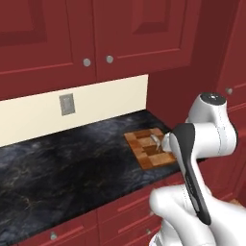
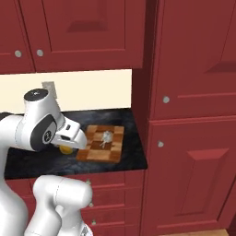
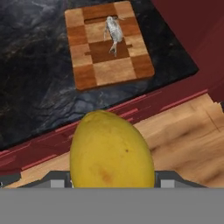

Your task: Retrieve a lemon from the fridge and place it on the cutting board with the fish.

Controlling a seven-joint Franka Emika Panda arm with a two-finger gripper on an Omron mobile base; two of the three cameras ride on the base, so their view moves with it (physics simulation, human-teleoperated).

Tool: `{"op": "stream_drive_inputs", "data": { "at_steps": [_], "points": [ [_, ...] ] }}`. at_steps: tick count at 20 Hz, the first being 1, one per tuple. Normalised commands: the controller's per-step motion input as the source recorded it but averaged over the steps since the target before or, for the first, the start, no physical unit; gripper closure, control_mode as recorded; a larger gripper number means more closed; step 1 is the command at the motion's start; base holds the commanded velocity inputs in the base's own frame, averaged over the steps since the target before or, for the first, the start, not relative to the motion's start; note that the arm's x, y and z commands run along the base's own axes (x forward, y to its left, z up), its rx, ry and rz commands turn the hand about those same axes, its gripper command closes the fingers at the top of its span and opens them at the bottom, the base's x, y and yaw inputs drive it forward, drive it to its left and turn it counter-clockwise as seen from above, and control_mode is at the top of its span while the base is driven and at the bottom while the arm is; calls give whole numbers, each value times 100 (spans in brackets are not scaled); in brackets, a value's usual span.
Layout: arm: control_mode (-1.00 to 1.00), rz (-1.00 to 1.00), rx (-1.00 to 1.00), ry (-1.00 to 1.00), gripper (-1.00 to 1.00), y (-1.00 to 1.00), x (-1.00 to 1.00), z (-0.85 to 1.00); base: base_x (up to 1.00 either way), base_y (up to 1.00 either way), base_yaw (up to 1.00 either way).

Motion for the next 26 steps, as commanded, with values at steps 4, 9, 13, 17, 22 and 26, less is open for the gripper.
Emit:
{"op": "stream_drive_inputs", "data": {
  "at_steps": [4, 9, 13, 17, 22, 26],
  "points": [
    [100, 0, 0, 0, 100, 0, 0, 0, 43, -1, 0],
    [100, 0, 0, 0, 100, 0, 0, 0, 41, 3, 0],
    [100, 0, 0, 0, 100, 0, 0, 0, 14, 0, 0],
    [-100, 0, 0, -1, 100, 0, 9, -1, 4, 0, 0],
    [-100, -2, 2, -1, 100, -2, 61, -14, 0, 0, 0],
    [-100, -9, 0, 8, 100, 0, 40, -27, 0, 0, 0]
  ]
}}
